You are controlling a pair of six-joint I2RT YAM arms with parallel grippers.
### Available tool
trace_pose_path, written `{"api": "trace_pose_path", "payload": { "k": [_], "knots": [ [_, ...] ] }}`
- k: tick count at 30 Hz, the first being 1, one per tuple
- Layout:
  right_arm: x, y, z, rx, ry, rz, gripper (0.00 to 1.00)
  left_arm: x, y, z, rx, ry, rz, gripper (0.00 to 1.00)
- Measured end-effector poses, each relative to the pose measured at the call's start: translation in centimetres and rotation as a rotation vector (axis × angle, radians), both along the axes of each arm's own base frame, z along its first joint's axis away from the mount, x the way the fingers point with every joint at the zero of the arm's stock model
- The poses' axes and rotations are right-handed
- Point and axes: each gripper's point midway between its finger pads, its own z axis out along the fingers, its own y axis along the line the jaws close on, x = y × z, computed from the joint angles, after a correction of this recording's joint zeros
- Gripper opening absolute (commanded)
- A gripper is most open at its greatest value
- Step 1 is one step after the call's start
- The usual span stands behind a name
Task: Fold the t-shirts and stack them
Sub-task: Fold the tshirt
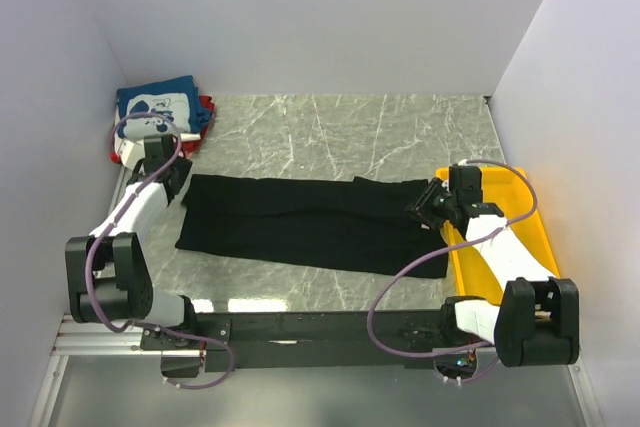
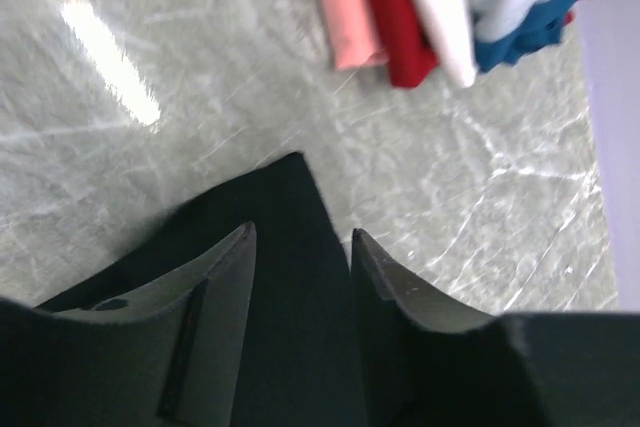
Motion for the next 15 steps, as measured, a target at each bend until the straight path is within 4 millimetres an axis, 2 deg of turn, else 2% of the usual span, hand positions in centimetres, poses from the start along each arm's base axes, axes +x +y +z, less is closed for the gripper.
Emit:
{"api": "trace_pose_path", "payload": {
  "k": [4,7,10,15],
  "knots": [
    [0.1,0.0,0.5,-0.002,-0.020,0.003,0.39,0.5,-0.4,1.9,0.048,0.009,0.012,0.45],
    [0.1,0.1,0.6,-0.002,-0.025,0.006,0.39,0.6,-1.4,1.8,0.056,0.031,0.004,0.42],
    [0.1,0.7,0.7,-0.012,-0.026,0.028,0.39,0.5,-3.3,-0.5,0.040,0.098,-0.029,0.36],
    [1.3,3.0,0.2,-0.044,-0.004,0.093,0.39,0.5,-5.6,-4.1,-0.012,0.175,-0.069,0.27]
  ]
}}
